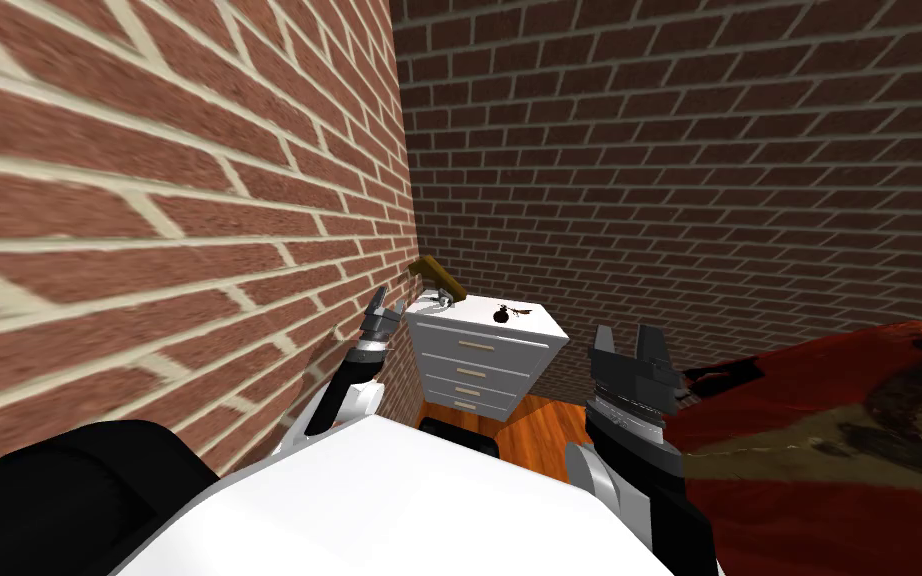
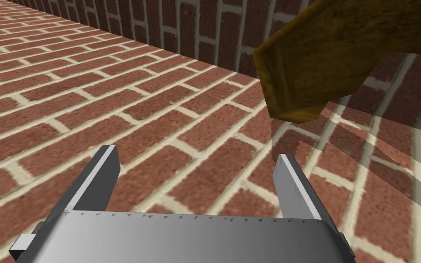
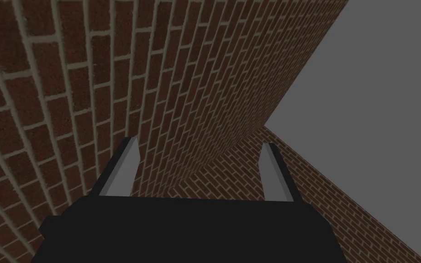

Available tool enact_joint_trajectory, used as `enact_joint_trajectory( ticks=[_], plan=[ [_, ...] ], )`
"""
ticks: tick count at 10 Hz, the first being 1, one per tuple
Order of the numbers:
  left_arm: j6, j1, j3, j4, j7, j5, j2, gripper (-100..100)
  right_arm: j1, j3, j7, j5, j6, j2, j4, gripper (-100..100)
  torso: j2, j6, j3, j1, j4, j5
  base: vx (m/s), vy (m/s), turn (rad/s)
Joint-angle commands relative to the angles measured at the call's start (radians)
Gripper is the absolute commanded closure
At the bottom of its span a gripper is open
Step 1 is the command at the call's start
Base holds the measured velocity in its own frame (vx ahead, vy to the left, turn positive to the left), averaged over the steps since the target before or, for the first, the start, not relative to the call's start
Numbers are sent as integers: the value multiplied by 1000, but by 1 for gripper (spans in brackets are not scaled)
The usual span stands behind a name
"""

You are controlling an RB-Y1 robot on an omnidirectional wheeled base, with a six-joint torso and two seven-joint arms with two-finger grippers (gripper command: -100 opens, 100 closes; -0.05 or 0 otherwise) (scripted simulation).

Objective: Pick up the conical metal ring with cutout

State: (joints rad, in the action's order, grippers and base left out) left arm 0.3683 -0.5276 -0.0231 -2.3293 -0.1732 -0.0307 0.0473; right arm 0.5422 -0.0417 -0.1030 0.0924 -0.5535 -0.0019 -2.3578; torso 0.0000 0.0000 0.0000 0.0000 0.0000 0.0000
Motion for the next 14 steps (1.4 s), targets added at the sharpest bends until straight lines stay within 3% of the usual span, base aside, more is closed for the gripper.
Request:
enact_joint_trajectory(
  ticks=[1, 7, 14],
  plan=[
    [-23, 17, -18, -6, -17, -8, 29, -100, 0, 0, 0, 0, 0, 0, 0, 0, 0, 0, 0, 0, 0, 0, -19, -51, -40],
    [-151, 88, -97, -26, -84, -39, 96, -100, 0, 0, 0, 0, 0, 0, 0, 0, 1, 0, 1, -6, 0, -2, -22, -111, -45],
    [-357, 165, -191, -49, -144, -58, 153, -100, 0, 0, 0, 0, 0, 0, 0, 0, 1, 0, 1, -7, 0, -2, -19, -110, -52]
  ],
)
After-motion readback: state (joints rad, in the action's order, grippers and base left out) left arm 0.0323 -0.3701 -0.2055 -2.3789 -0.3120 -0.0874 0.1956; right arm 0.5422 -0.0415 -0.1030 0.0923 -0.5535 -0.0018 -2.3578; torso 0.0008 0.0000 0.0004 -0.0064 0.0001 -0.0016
